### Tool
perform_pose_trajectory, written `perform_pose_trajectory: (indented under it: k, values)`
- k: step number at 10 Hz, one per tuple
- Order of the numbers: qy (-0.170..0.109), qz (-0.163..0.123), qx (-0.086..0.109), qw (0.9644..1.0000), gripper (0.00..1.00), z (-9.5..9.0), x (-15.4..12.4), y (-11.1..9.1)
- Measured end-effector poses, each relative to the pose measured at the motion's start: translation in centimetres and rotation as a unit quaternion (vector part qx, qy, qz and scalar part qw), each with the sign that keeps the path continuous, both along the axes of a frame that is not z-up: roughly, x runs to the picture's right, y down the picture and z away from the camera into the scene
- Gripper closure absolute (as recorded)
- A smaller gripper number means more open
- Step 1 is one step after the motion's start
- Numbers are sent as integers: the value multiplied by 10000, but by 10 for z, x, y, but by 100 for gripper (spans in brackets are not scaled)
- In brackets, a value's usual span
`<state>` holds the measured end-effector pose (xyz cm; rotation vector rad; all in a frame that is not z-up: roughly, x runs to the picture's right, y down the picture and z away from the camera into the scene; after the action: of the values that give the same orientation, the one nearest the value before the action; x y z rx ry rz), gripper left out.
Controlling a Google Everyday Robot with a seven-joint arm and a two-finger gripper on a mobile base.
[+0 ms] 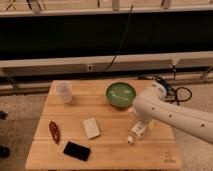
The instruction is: Place the bottle in the ceramic bowl
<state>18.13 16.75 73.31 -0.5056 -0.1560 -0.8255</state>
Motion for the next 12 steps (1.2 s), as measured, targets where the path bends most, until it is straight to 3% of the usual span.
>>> perform_pose_trajectory:
  k: [8,12]
  values:
    - [-380,-422,-139,9983,20,10,-1,14]
    - [-562,-698,-231,9957,20,19,2,23]
